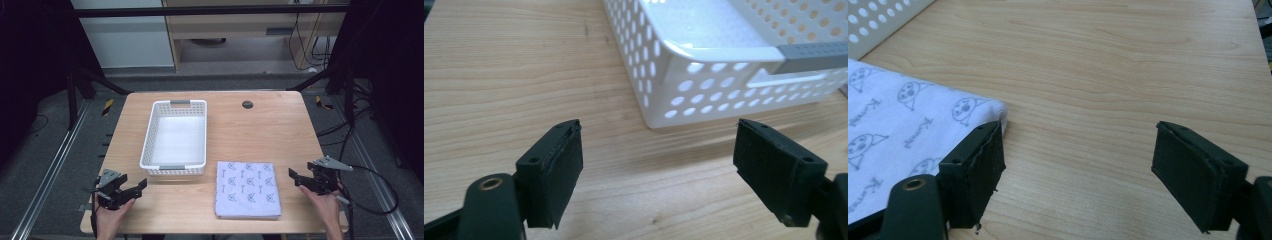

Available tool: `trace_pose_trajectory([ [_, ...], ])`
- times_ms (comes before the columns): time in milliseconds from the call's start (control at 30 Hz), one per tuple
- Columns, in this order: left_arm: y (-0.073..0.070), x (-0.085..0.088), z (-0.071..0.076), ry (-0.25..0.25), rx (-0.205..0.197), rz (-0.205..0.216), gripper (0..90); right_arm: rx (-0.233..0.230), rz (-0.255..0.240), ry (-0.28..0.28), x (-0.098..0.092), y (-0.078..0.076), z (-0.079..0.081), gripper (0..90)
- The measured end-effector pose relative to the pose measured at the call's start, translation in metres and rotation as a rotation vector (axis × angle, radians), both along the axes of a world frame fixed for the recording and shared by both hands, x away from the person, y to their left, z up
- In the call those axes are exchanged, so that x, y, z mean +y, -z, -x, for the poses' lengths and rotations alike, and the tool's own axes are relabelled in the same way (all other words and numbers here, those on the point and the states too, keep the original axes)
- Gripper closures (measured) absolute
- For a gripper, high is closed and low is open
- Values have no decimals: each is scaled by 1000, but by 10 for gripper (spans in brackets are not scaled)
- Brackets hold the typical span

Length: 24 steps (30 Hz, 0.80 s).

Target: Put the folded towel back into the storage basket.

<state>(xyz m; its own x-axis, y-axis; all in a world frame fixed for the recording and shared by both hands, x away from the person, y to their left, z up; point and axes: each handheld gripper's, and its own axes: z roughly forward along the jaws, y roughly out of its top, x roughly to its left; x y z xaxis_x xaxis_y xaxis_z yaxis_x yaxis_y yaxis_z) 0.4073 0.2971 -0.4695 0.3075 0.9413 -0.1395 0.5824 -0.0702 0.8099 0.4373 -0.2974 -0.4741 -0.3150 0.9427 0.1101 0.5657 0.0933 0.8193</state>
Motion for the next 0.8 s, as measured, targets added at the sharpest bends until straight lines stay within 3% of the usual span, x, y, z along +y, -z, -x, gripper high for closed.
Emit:
trace_pose_trajectory([
  [400, -5, -20, 8, 57, -29, -8, 217, -19, 7, -26, 4, -6, 1, 217],
  [533, -7, -26, 11, 79, -37, -2, 236, -39, -35, -24, 3, -13, 2, 237],
  [800, -9, -36, 13, 105, -33, 12, 257, -52, -31, -38, 5, -22, 1, 242],
])
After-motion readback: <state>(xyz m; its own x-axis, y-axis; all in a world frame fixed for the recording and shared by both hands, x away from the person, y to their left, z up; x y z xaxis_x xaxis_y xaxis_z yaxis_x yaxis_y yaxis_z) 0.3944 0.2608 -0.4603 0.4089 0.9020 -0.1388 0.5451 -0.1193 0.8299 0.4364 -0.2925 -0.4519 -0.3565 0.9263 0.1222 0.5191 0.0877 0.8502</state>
